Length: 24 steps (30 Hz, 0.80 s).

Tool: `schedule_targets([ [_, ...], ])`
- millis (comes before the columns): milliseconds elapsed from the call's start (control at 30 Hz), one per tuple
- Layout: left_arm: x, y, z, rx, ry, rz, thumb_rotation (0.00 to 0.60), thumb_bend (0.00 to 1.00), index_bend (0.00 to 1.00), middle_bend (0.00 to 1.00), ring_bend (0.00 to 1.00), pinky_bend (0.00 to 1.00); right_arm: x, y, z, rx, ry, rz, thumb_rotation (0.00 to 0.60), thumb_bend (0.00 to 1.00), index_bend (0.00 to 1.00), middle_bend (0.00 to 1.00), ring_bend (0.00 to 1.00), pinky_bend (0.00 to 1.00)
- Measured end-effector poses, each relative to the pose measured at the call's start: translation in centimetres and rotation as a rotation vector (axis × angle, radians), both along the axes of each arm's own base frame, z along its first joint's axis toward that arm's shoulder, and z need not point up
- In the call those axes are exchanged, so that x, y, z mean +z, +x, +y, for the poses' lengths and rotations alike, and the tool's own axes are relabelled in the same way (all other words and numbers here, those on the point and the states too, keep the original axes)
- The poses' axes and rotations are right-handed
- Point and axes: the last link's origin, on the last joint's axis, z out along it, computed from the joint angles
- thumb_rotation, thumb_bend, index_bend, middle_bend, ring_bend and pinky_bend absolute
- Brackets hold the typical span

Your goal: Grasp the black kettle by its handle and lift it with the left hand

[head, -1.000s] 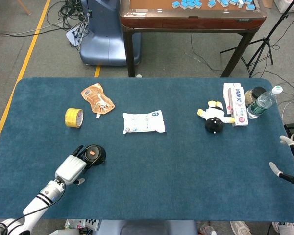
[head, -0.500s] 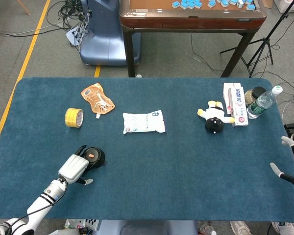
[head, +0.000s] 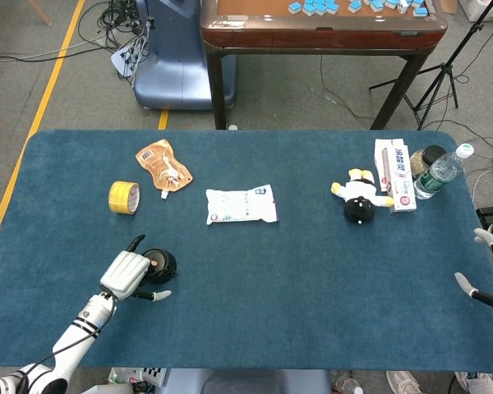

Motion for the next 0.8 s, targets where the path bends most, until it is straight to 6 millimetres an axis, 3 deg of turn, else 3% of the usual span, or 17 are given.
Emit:
schedule_targets([
  [233,0.5,0.7,0.2,0.046,0.039,-0.070,0.238,0.10,1.00,1.00,0.88,0.00,0.0,-0.2,0.0,0.000,0.001,-0.002,0.600,0.21,0.21,0.32,0.20,0.27],
  [400,1.1,0.9,0.3,0.073,0.084,-0.103,0.146,0.10,1.00,1.00,0.90,0.00,0.0,-0.2,-0.1,0.003,0.001,-0.003,0.600,0.21,0.21,0.32,0.20,0.27],
  [533,1.5,0.8,0.4,0.100,0.128,-0.133,0.114,0.12,1.00,1.00,0.92,0.00,-0.1,-0.2,-0.1,0.001,0.005,-0.001,0.600,0.21,0.21,0.32,0.20,0.27],
  [800,2.4,0.9,0.7,0.129,0.227,-0.186,0.302,0.31,1.00,1.00,0.93,0.00,-0.2,-0.1,-0.2,0.000,0.006,-0.001,0.600,0.21,0.21,0.32,0.20,0.27],
])
